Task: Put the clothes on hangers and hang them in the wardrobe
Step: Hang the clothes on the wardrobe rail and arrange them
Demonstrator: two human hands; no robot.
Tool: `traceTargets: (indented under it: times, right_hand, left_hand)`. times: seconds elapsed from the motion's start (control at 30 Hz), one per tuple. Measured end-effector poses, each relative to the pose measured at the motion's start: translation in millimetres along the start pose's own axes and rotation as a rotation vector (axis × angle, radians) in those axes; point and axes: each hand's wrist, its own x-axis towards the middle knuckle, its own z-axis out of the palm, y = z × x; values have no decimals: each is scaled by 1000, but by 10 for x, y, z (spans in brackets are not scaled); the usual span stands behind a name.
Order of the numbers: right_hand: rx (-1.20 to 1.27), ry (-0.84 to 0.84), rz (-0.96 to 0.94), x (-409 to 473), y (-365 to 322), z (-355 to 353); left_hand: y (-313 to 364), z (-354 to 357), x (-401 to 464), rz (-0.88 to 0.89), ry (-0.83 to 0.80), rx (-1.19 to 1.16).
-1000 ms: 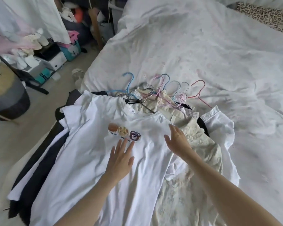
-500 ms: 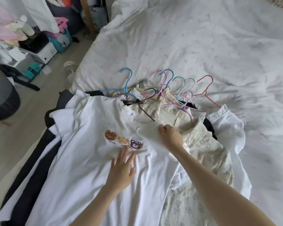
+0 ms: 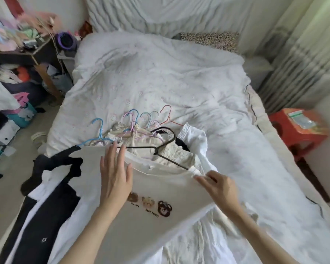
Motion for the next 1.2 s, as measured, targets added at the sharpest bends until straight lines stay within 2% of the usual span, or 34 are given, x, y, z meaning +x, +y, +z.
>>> traceTargets:
  times: [0.1, 0.33, 0.57, 0.67, 0.77, 0.93, 1.2]
  right_hand:
    - [29, 128, 26, -338, 385, -644]
    - [-34, 437, 133, -1510, 1177, -2209]
    - [-80, 770, 240, -3054, 1806, -3492]
    - [-271, 804, 269, -3645, 1927, -3904]
    - [-277, 841, 381, -4168, 2027, -4158]
    - [-202, 1059, 574, -5126, 2220, -4278]
    - [-168, 1198, 1065, -6310, 1885, -3797]
  left_hand:
    - [625, -76, 97, 72, 33, -1]
    - [2297, -44, -165, 523, 8, -268]
    - [4153, -68, -805, 713, -51, -582]
    - [4933, -143, -1241, 755, -82, -747]
    - [5627, -182, -1709, 872, -165, -882]
    - [6501, -172, -2467, 1006, -409, -1106]
    - [7059, -50, -3734, 1323, -824, -1228]
